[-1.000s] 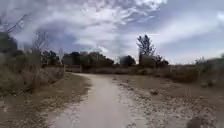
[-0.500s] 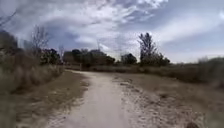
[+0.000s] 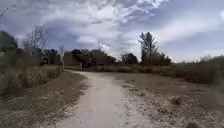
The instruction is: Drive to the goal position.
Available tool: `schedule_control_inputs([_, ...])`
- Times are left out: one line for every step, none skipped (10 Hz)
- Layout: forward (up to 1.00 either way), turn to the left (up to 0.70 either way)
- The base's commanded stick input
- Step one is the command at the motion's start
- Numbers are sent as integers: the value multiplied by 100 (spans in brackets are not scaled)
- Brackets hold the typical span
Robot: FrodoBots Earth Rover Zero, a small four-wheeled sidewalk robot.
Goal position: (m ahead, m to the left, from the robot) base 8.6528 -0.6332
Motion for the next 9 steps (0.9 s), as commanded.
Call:
schedule_control_inputs([70, 0])
schedule_control_inputs([70, 0])
schedule_control_inputs([70, 0])
schedule_control_inputs([70, 0])
schedule_control_inputs([70, 0])
schedule_control_inputs([70, 0])
schedule_control_inputs([70, 0])
schedule_control_inputs([70, 0])
schedule_control_inputs([70, 0])
